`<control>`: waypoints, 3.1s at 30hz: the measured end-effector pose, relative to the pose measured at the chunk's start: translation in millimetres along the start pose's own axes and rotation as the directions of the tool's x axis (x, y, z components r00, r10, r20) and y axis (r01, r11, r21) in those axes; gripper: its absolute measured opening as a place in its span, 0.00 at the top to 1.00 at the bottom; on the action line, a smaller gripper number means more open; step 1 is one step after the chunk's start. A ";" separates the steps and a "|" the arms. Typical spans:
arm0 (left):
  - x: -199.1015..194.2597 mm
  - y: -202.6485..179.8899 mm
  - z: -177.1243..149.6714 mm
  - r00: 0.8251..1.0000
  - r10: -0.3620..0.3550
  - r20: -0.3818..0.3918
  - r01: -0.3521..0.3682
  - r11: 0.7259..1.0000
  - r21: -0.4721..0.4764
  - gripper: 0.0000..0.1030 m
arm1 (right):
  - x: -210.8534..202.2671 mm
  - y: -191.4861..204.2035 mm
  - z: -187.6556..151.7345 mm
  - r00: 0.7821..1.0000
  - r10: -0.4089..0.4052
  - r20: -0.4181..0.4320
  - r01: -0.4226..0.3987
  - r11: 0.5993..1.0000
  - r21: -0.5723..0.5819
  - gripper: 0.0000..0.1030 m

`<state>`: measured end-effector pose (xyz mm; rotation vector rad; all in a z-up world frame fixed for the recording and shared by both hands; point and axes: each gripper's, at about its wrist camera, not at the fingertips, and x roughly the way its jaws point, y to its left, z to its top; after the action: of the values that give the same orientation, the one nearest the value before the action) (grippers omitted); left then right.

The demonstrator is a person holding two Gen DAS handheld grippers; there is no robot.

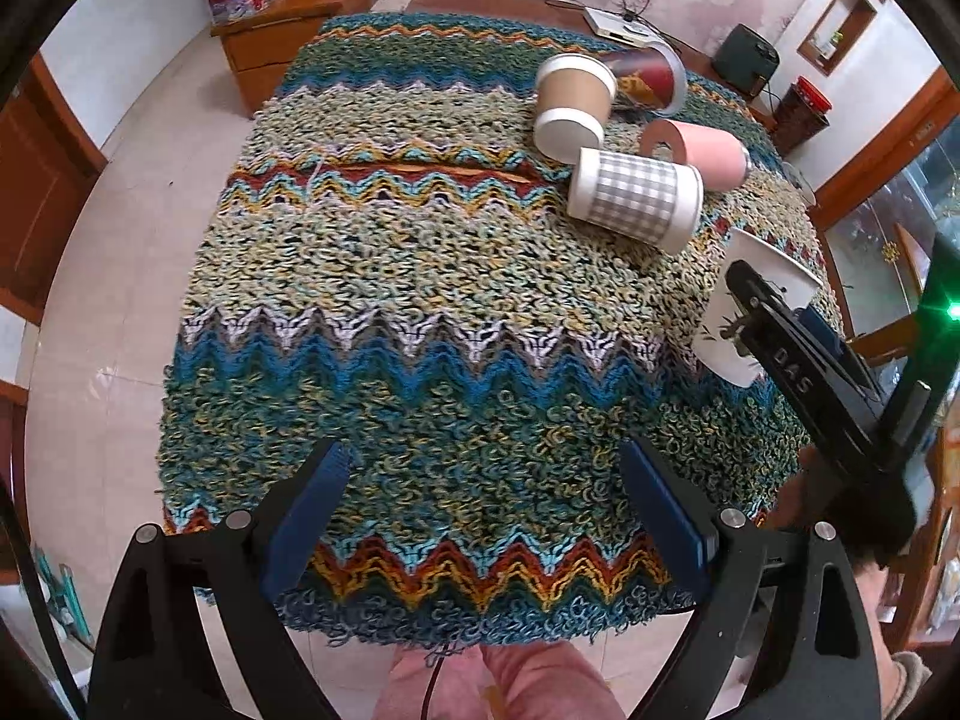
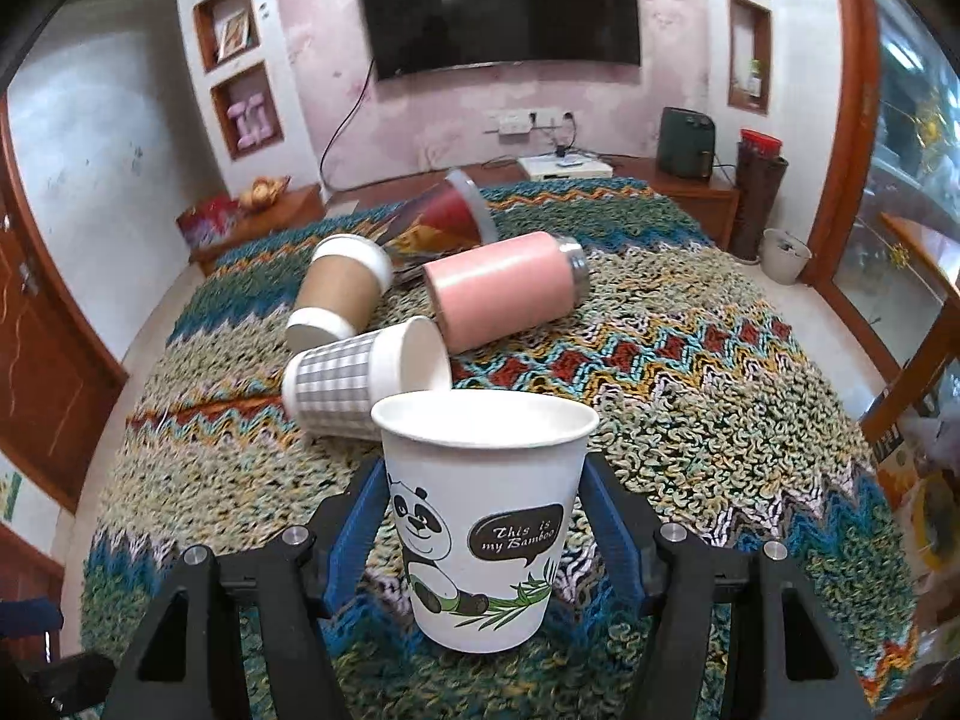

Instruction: Flip cup upright

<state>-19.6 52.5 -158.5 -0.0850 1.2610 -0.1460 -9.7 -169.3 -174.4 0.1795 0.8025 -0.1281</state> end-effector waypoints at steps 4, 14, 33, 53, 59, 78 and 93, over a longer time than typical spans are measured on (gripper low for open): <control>0.4 -6.3 0.1 1.000 -0.001 0.030 0.001 1.000 0.004 0.09 | 4.4 -1.6 -6.3 0.999 -0.010 0.050 0.010 1.000 0.007 0.36; 2.4 -8.0 2.6 0.997 -0.017 0.073 0.019 0.999 -0.031 0.09 | 1.8 6.0 -22.6 0.996 -0.018 0.087 0.021 0.999 -0.033 0.36; 1.5 -13.7 4.0 0.995 -0.031 0.093 0.034 0.999 -0.030 0.09 | -4.8 5.6 -67.2 1.000 -0.022 -0.013 0.021 0.995 -0.096 0.35; -18.1 -21.8 -0.9 0.995 -0.009 0.095 0.008 1.000 0.012 0.09 | -54.3 2.6 -59.5 0.997 0.008 -0.076 -0.016 0.994 -0.108 0.31; -50.7 -27.1 -3.5 0.994 0.001 0.110 -0.005 0.999 0.036 0.09 | -91.6 6.3 -39.1 0.991 0.028 -0.133 -0.044 0.992 -0.115 0.31; -152.5 -43.5 9.6 0.977 0.042 0.209 -0.054 0.997 0.049 0.09 | -180.3 23.9 42.2 0.978 0.008 -0.207 -0.044 0.985 -0.169 0.29; -165.0 -53.9 17.6 0.972 0.063 0.225 -0.075 0.996 0.045 0.09 | -190.6 21.2 72.9 0.979 -0.018 -0.202 -0.017 0.985 -0.171 0.26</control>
<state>-55.3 24.8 10.0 -0.0109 1.0327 -0.1072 -85.9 -155.0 15.5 0.0289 1.0124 -0.0405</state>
